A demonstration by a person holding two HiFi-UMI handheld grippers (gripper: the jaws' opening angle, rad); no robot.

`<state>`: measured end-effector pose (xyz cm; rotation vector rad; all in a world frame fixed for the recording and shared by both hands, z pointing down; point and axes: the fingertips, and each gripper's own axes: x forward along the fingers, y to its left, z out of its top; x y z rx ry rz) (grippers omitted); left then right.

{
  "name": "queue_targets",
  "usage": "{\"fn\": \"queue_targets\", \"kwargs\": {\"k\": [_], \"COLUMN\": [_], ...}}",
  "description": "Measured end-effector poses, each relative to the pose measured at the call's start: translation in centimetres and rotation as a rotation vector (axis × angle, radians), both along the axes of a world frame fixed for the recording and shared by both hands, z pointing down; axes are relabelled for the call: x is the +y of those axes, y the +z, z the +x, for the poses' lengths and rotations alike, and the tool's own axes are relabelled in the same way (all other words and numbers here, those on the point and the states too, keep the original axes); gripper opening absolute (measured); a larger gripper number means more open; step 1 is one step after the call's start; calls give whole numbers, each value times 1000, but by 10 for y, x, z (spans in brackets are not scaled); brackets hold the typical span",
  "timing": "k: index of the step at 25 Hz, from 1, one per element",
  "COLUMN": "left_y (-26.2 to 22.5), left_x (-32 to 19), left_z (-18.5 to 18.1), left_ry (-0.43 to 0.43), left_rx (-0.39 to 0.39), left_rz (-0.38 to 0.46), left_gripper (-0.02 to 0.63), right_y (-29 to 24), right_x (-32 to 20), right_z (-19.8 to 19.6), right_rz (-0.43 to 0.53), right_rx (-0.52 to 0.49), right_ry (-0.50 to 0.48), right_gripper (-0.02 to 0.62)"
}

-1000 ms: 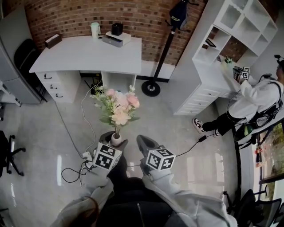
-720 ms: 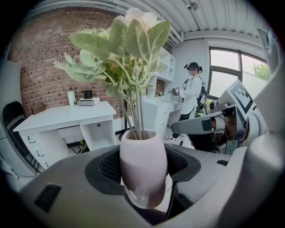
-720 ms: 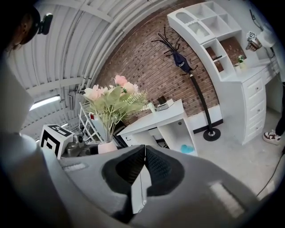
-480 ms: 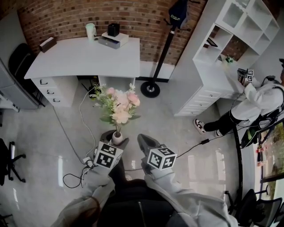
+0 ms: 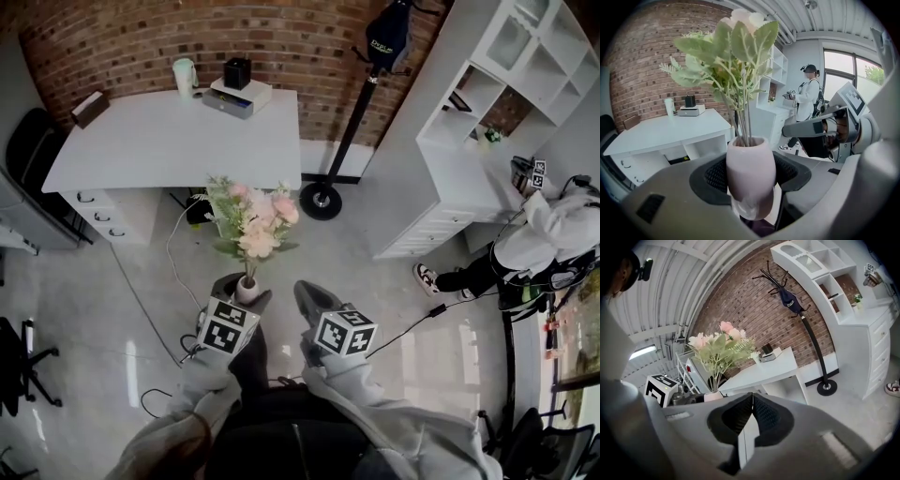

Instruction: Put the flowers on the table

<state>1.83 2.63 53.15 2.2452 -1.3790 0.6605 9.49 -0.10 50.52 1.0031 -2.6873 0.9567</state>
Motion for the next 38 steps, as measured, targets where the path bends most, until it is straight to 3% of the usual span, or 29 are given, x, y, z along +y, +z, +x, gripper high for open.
{"fn": "queue_targets", "kwargs": {"k": [9,23,31,38], "left_y": [-2,-5,-2,9], "left_x": [-93,-197,-236,-247], "left_z": [-63,-107,-130,-132], "left_ry": [15,96,123,133], "left_rx": [-12,4,-4,-3], "left_rz": [13,11,23,31], "left_gripper": [264,264,264,264], "right_y": [-10,-4,0,2], "right_x": [-88,-193,-231,-240], "right_z": [-66,-126,-153,-148], "right_rz": [-16,-31,-27,-29], "right_rx": [-24,-27,-29,-23], "right_ry": [11,37,47,67], "right_gripper": [2,2,2,2]}}
